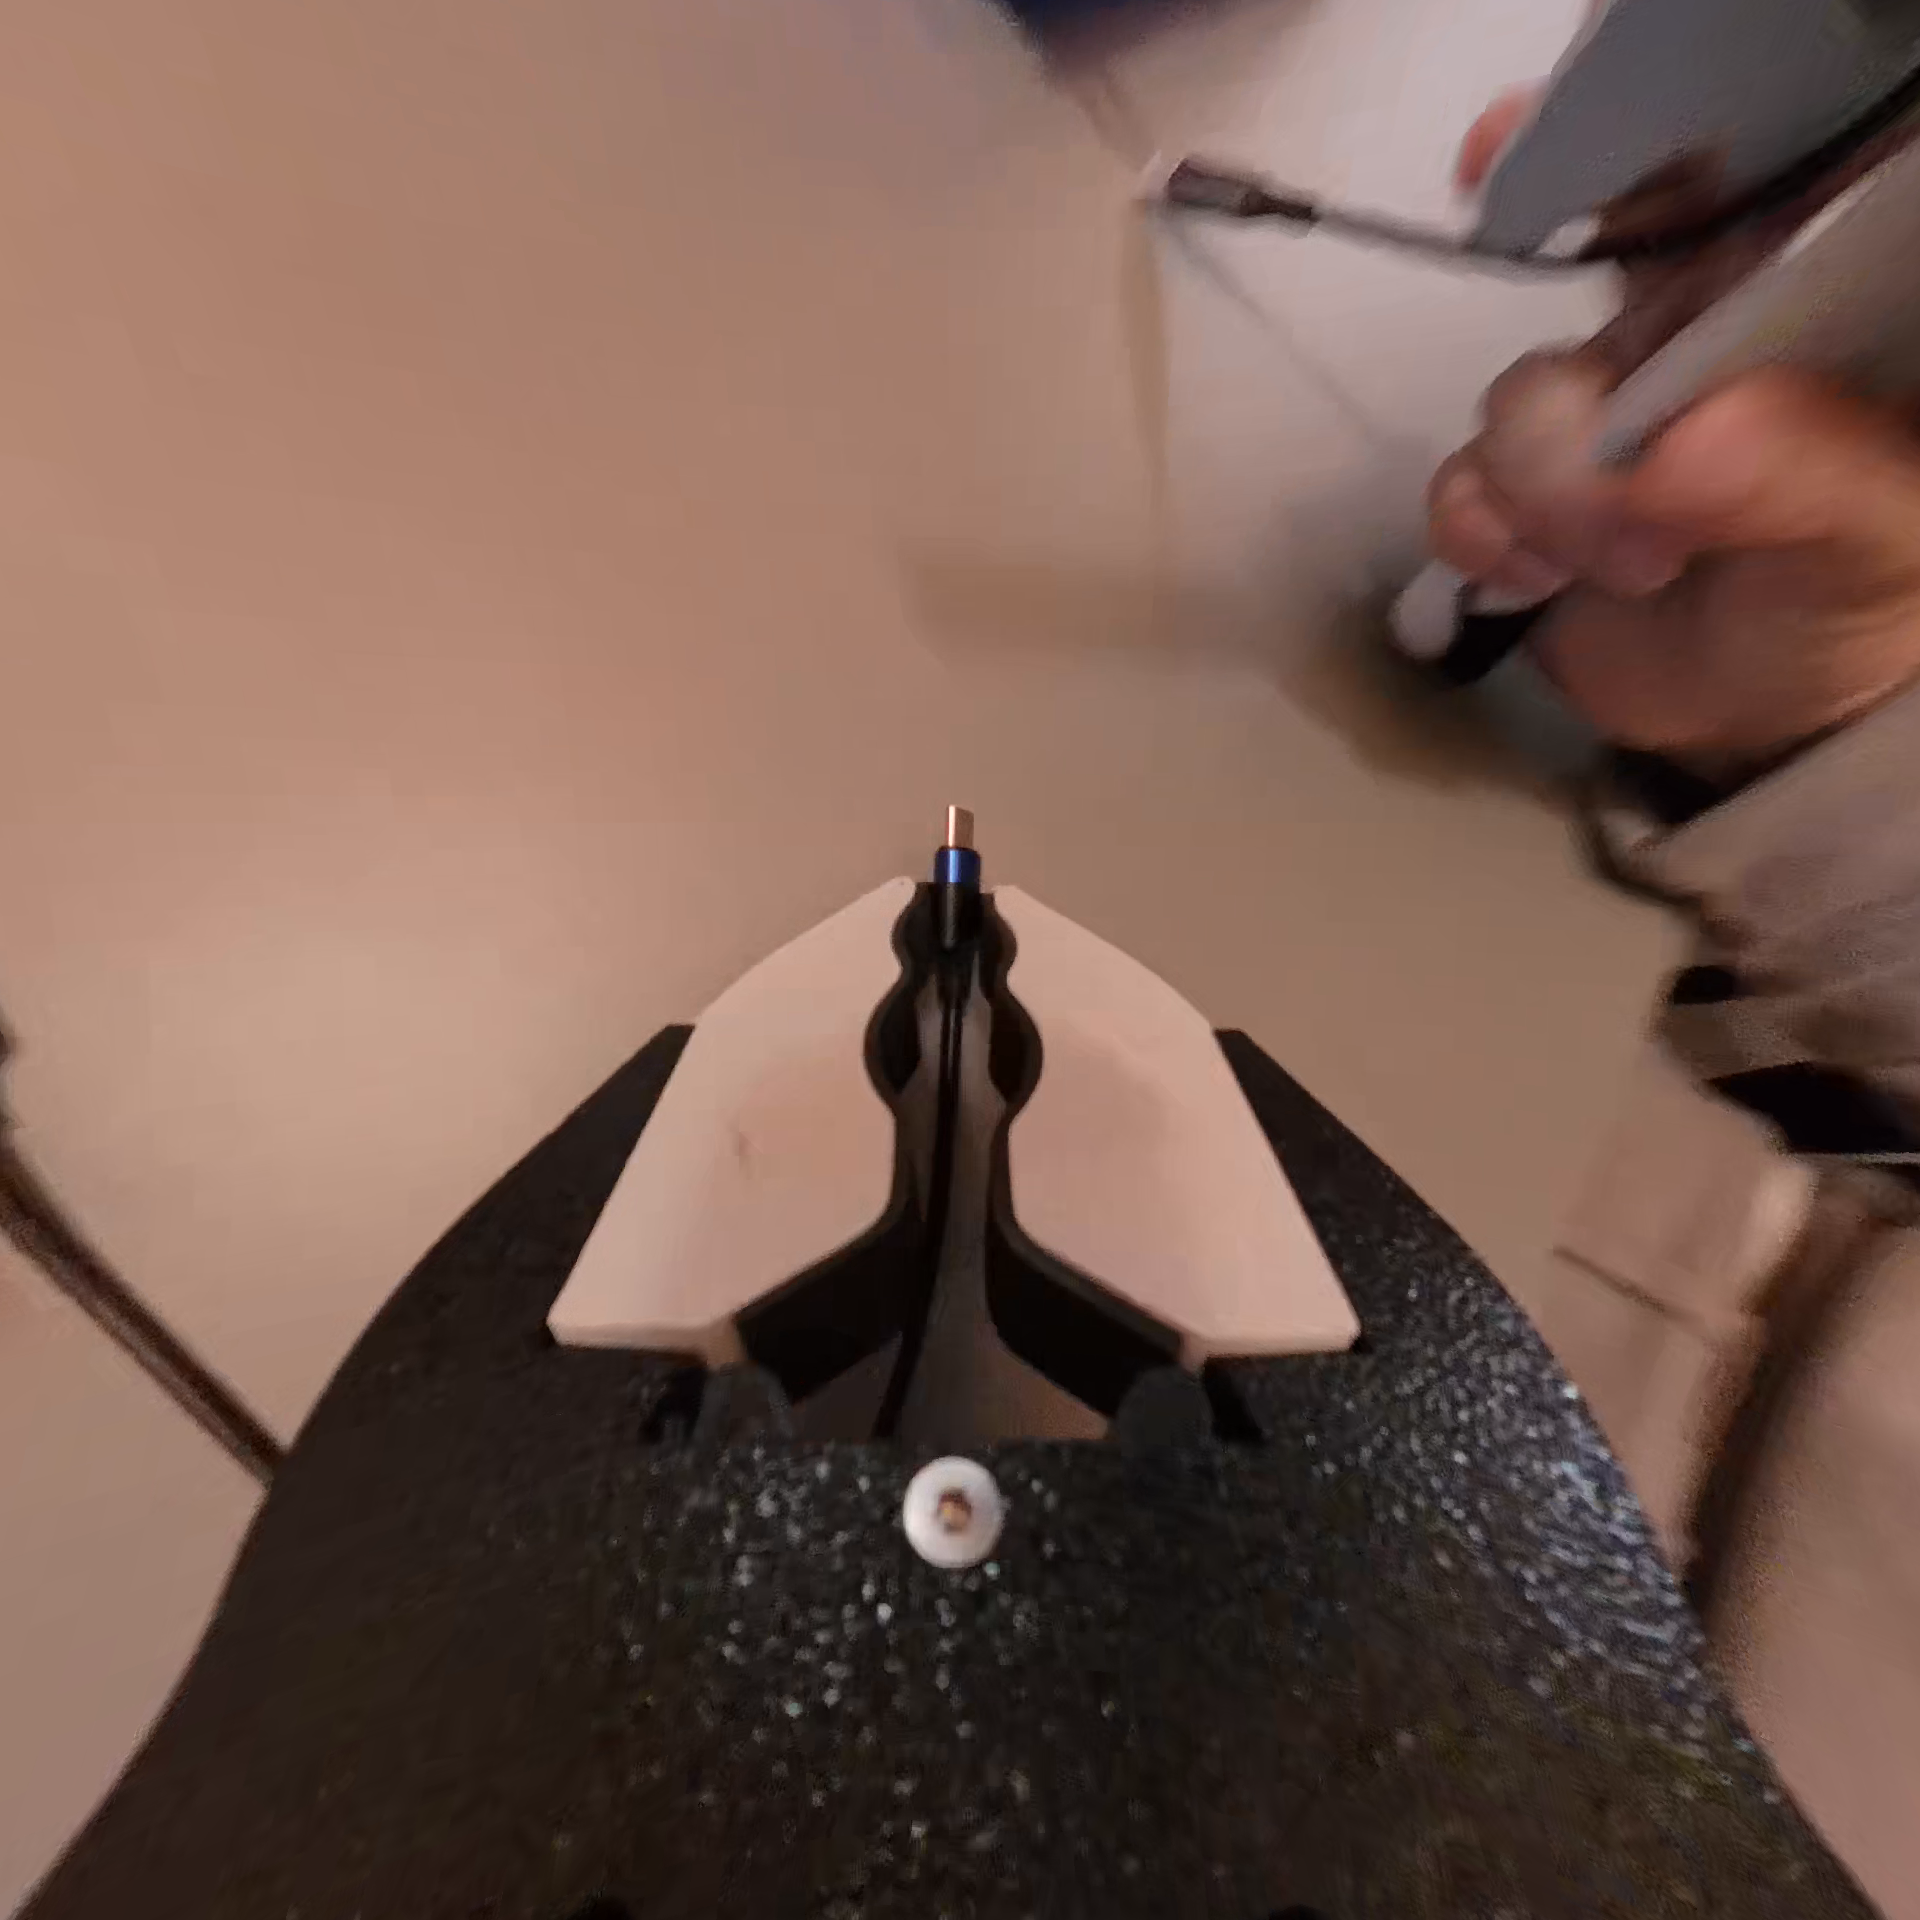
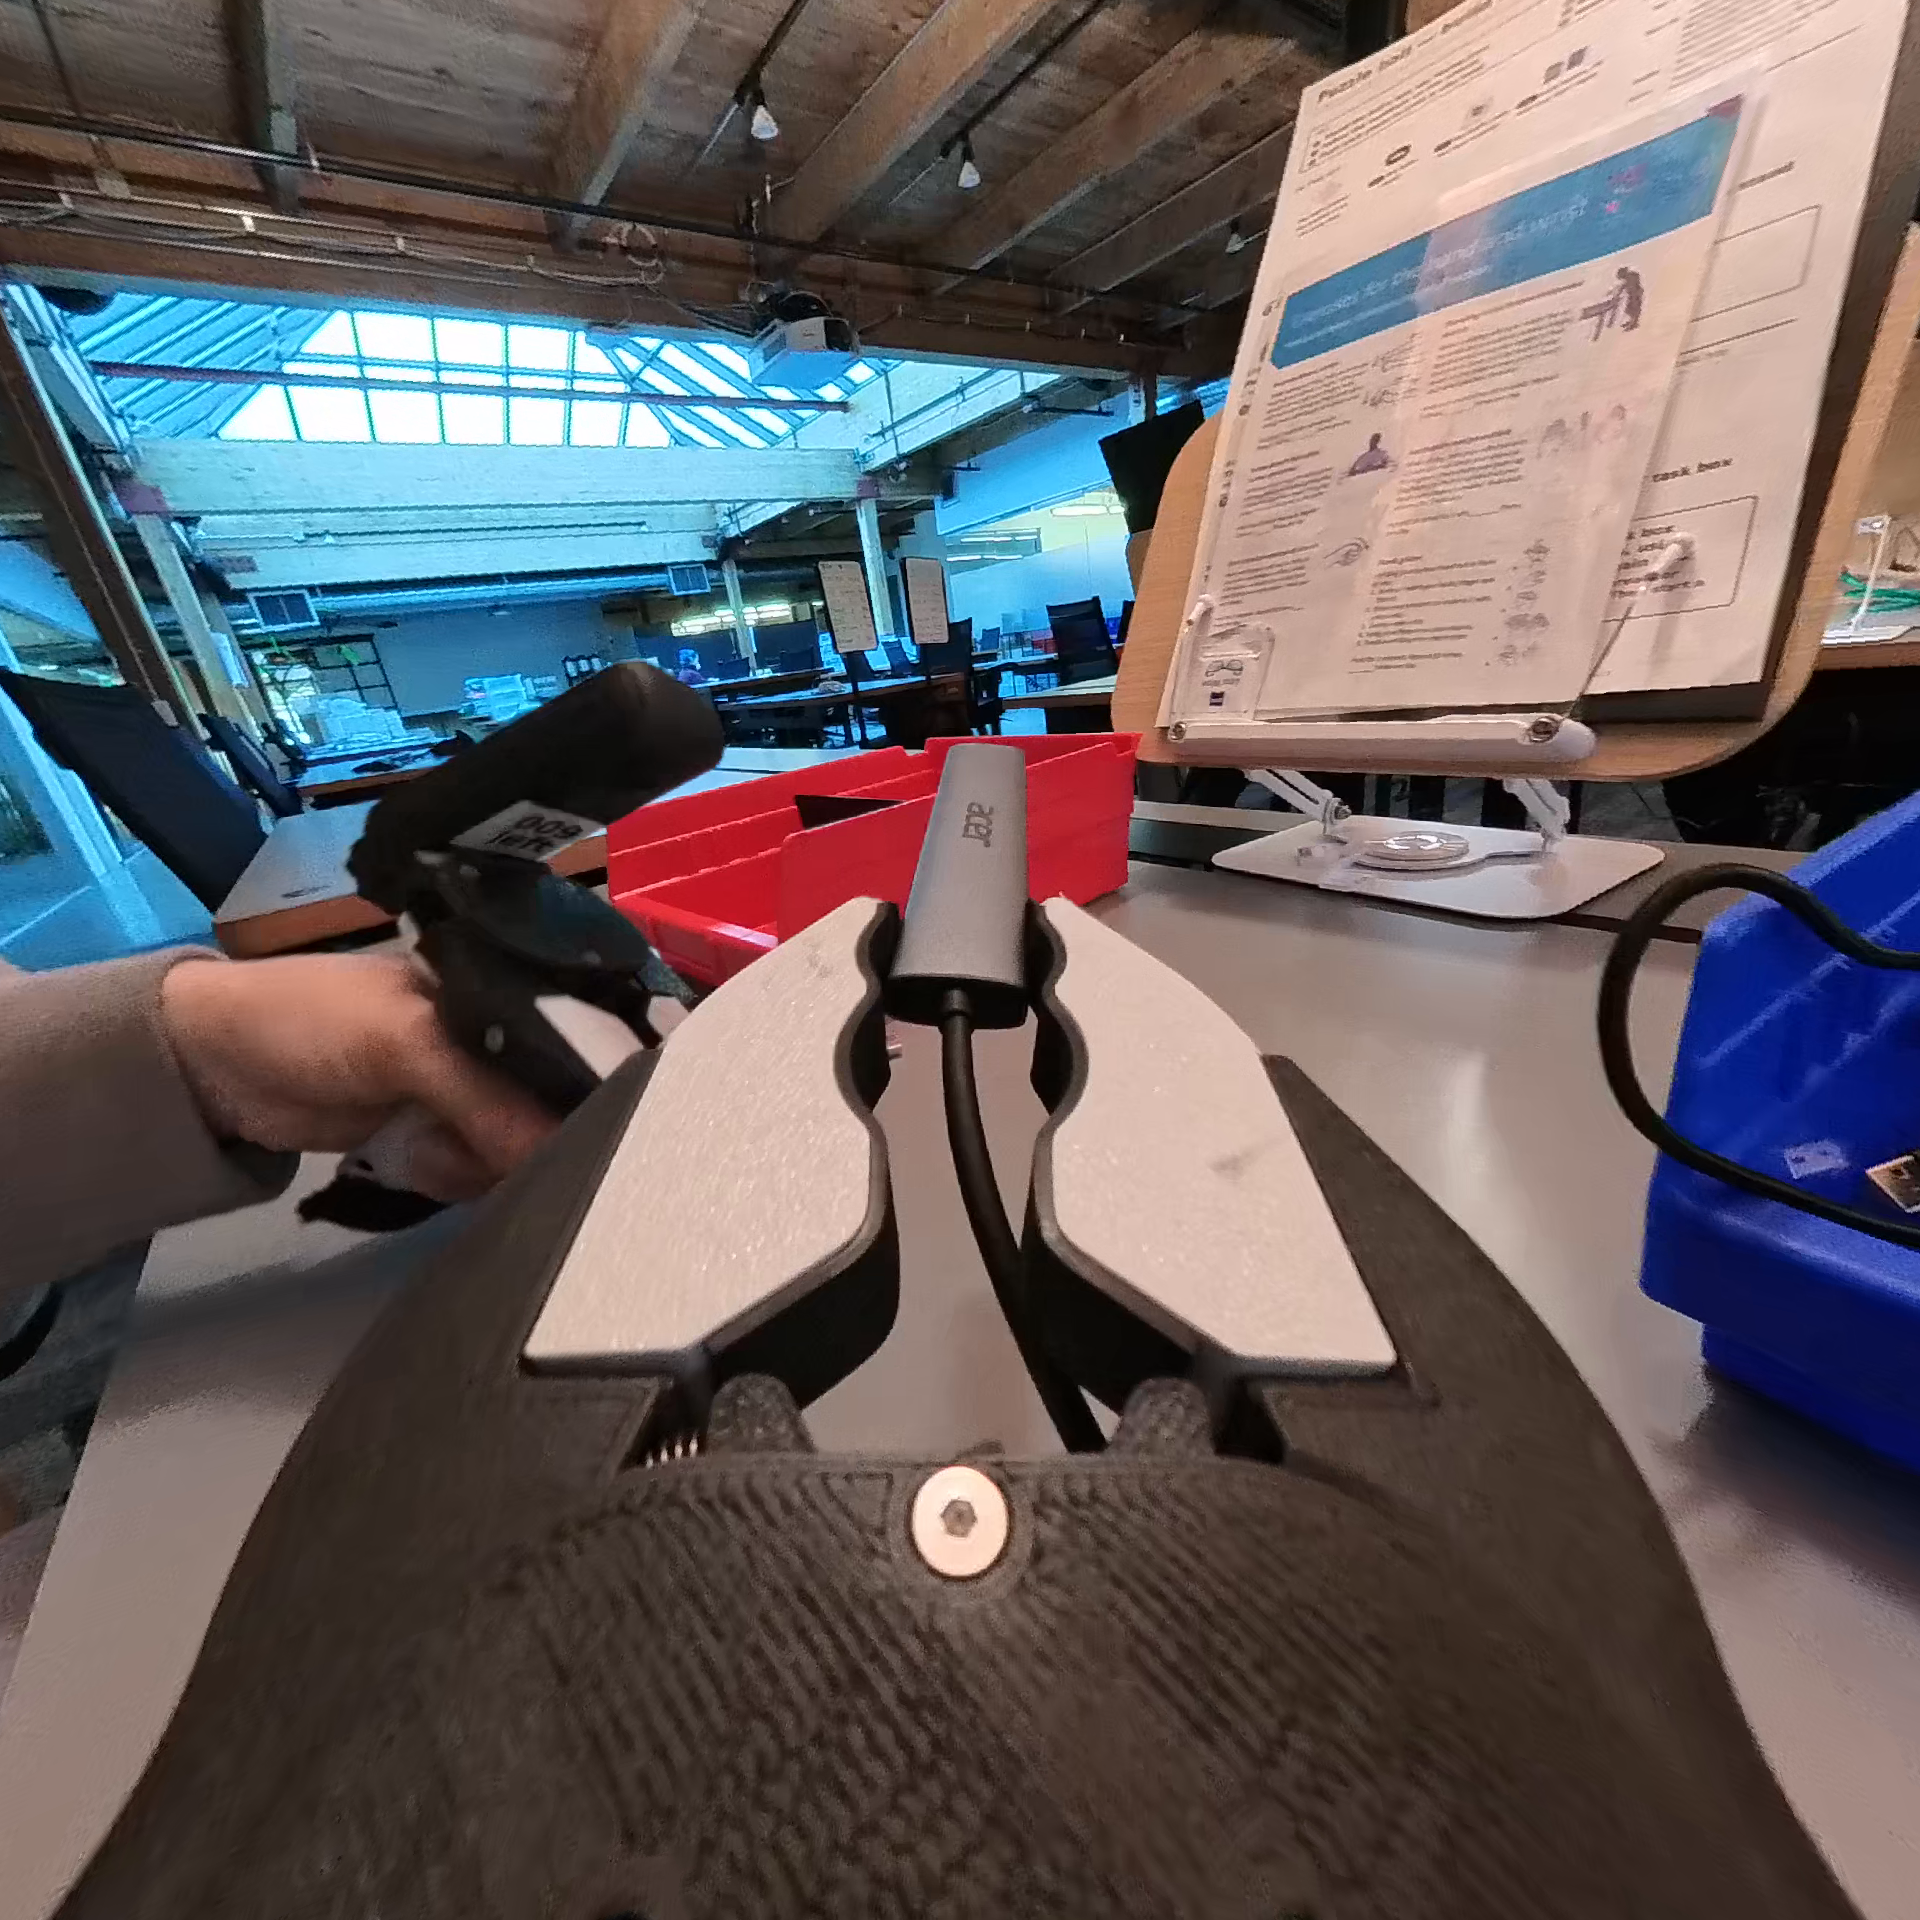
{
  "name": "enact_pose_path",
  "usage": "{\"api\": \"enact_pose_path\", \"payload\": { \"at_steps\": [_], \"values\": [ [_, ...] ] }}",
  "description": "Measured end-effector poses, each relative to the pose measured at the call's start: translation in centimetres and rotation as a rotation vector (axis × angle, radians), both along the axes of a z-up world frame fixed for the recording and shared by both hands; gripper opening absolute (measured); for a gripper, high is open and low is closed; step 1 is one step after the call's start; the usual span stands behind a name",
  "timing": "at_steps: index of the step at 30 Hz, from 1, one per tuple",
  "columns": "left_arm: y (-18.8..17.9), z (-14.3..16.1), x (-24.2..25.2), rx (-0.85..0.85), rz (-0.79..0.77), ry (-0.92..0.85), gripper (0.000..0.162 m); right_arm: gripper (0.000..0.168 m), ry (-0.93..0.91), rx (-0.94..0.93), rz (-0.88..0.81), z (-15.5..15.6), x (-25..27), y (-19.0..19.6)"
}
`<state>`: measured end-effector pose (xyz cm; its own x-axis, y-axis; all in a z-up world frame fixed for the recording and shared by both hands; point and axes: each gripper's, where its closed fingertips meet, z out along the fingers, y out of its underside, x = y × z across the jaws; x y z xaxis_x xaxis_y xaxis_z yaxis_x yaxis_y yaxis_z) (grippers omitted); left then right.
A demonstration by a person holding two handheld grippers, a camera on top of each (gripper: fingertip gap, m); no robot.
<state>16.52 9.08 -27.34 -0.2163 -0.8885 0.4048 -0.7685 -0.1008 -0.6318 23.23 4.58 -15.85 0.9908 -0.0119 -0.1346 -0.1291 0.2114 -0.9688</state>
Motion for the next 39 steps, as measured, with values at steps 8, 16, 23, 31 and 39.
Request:
{"api": "enact_pose_path", "payload": {
  "at_steps": [8, 16, 23, 31, 39],
  "values": [
    [-1.7, 7.3, -0.3, -0.666, 0.058, -0.026, 0.007, 0.024, -0.078, -0.012, 0.065, 0.0, -1.6, 0.3],
    [-3.1, 9.7, -0.5, -0.752, 0.002, 0.027, 0.007, 0.024, -0.142, -0.037, 0.161, -0.3, -3.3, 0.6],
    [-3.5, 10.5, -0.5, -0.746, -0.026, 0.033, 0.007, 0.024, -0.161, -0.050, 0.180, -0.5, -3.7, 0.7],
    [-3.3, 10.2, -0.1, -0.691, -0.012, 0.046, 0.007, 0.024, -0.209, -0.071, 0.181, -0.8, -4.3, 1.0],
    [-3.1, 9.8, -0.2, -0.641, 0.003, 0.062, 0.007, 0.024, -0.249, -0.095, 0.176, -1.1, -4.8, 1.2]
  ]
}}
